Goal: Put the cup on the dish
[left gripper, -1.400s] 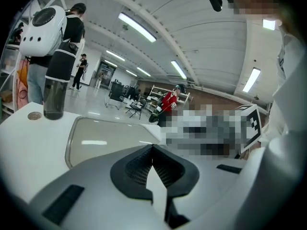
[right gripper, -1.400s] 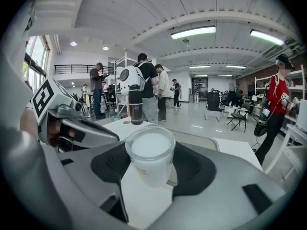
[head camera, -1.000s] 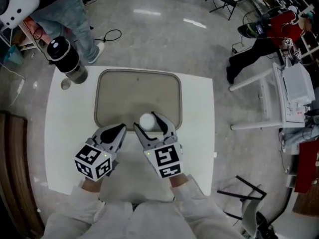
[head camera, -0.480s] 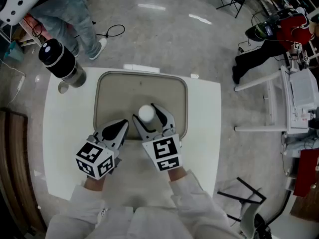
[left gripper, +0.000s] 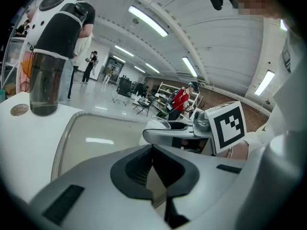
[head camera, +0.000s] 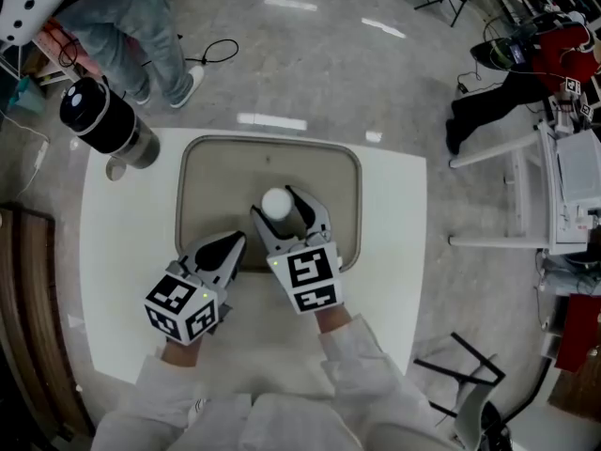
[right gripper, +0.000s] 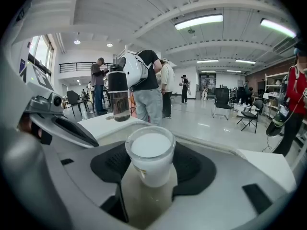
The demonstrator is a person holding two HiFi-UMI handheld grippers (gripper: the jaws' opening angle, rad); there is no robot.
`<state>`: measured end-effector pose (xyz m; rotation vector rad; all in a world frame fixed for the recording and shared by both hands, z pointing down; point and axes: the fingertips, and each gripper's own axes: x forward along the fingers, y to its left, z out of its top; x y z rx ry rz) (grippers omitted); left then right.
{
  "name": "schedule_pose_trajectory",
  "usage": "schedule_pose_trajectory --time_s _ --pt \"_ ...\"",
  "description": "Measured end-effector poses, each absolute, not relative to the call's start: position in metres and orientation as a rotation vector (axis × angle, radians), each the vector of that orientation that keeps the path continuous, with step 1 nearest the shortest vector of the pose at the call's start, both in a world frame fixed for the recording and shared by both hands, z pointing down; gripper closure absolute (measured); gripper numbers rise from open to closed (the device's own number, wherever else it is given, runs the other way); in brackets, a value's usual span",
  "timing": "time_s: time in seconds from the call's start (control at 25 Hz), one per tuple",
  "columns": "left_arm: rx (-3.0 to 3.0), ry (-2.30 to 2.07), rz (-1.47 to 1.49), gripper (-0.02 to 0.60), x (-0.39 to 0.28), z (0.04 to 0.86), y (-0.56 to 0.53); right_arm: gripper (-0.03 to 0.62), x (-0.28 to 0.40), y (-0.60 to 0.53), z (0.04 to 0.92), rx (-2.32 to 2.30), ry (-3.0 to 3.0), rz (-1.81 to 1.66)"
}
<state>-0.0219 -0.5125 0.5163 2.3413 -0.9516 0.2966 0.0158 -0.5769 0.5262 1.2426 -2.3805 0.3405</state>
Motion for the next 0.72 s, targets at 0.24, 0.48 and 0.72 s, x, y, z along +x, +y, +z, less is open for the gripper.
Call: schedule_pose_trajectory --time_s 0.24,0.48,0.72 --pt "2.336 -0.942 0.303 0.586 -0.021 0.521 -0.513 0.321 0.017 -0.578 0.528 1.261 -2.404 0.343" --pt "2.341 -0.937 0.294 0.586 -0.021 0.52 -0.506 0.321 0.02 -0.578 0.535 1.297 -2.401 0.386" --pt "2.324 -0.957 0.3 0.586 -0.035 0.524 -0.501 0.321 0.017 -0.578 0.543 1.296 -2.4 0.427"
